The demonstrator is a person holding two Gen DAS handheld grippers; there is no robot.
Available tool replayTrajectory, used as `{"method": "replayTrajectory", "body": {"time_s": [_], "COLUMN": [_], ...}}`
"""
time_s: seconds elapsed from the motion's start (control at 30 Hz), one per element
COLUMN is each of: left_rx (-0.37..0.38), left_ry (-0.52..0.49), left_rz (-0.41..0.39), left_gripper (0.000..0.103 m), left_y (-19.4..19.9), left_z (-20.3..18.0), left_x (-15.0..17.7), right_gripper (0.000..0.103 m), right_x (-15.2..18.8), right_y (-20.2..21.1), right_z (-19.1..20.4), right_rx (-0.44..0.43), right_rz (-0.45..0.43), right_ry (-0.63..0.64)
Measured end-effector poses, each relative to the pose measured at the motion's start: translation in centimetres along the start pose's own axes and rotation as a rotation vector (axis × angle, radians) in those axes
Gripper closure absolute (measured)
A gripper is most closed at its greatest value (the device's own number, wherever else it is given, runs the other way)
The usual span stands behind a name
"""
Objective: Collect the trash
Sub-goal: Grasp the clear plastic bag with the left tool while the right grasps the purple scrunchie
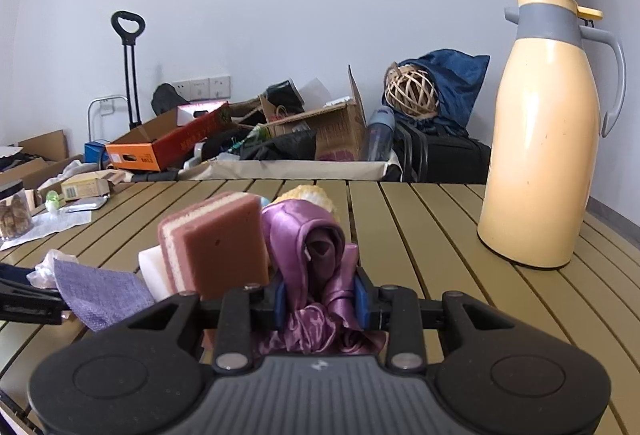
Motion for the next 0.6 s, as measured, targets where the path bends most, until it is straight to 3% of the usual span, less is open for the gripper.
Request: {"method": "replayTrajectory", "body": {"time_s": [0.07,0.13,0.33,0.6], "left_rx": [0.008,0.003,-0.040,-0.041], "left_ry": [0.016,0.025,0.048,0.071], "left_rz": [-0.003,-0.011,-0.028,-0.059], "left_gripper": [0.063,0.065,0.067,0.067], "left_y": [0.2,0.7,2.9,9.2], "left_z": [0.3,0.6,1.4,1.8], "left_x": [0.1,0.2,0.6,1.1], "right_gripper": [0.072,0.072,0.072,0.072], "right_x": [0.2,0.2,0.3,0.1], "right_y": [0.4,0.7,2.5,7.0], "right_z": [-0.1,-0.1,0.1,1.3], "right_rx": [-0.010,-0.013,-0.023,-0.052], "right_rz": [-0.005,-0.009,-0.027,-0.031], "right_ry": [0.002,0.015,0.017,0.022]}}
Point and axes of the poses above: each gripper's, at about its wrist camera, not at the fingertips, and y roughly against the way its jaws point, z to its left, x to its underside, the point moved 3 cm from there along -y, roughly the way its jaws point, and after that the axes turned 11 degrees about y, right-handed, at the moved point
